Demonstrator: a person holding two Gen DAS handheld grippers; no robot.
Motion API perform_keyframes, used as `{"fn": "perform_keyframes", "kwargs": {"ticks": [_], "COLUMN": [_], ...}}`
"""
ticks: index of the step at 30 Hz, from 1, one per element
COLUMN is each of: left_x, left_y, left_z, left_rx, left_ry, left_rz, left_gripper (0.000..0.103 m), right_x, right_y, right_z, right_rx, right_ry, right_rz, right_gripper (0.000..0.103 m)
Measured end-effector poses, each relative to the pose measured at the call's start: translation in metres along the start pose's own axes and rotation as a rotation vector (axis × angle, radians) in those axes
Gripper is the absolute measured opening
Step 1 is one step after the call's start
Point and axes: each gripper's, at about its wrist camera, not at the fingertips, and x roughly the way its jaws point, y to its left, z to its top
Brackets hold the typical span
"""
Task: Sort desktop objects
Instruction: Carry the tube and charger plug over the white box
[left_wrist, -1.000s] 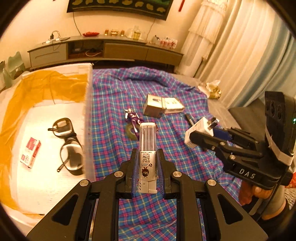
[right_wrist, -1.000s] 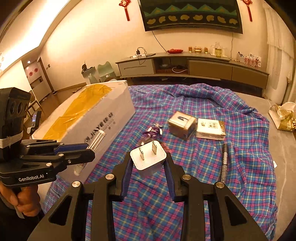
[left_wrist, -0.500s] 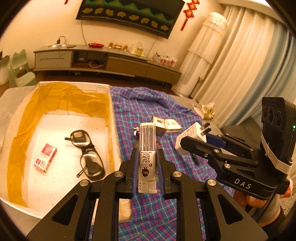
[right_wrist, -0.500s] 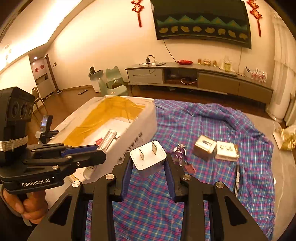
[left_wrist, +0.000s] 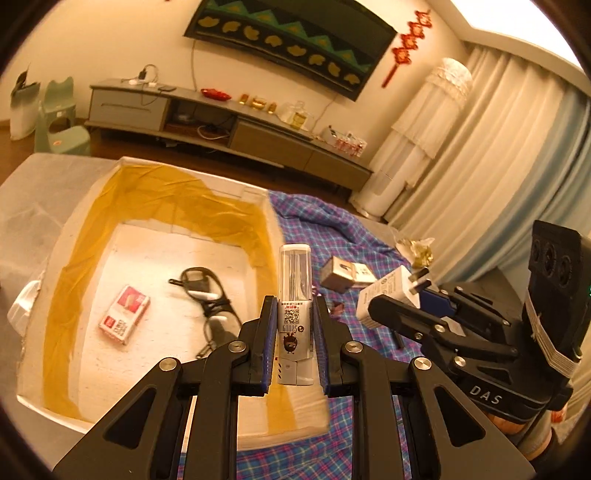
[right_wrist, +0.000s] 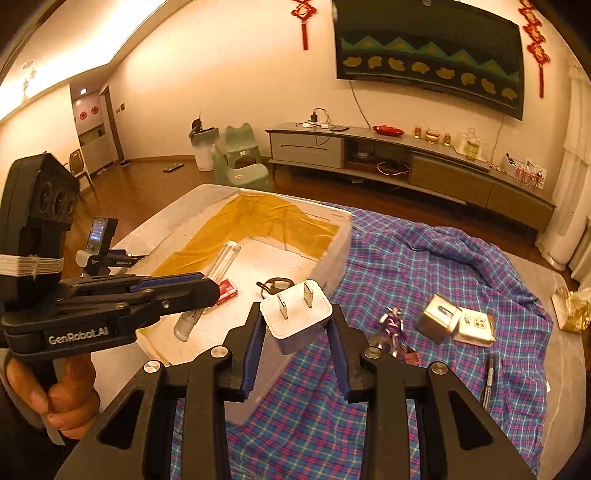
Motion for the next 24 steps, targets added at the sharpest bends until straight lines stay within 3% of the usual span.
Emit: {"fn": "perform_keyframes", "kwargs": {"ticks": [11,24], "left_x": [-0.012,-0.006], "left_y": [0.043,0.095], "left_z": [0.014,0.019], "left_rx": [-0.081,-0.205], "left_ry": [-0.010,0.041], "left_rz": [0.026,0.095], "left_gripper": [0.020,0.020], "right_x": [0.033,0.095], "right_y": [0.050,0.086], "right_z": [0.023,0.035], "right_rx": [-0.112,-0.208], "right_ry": [0.049,0.198], "right_rz": [0.016,0.026], "right_gripper": [0.035,0.035]}}
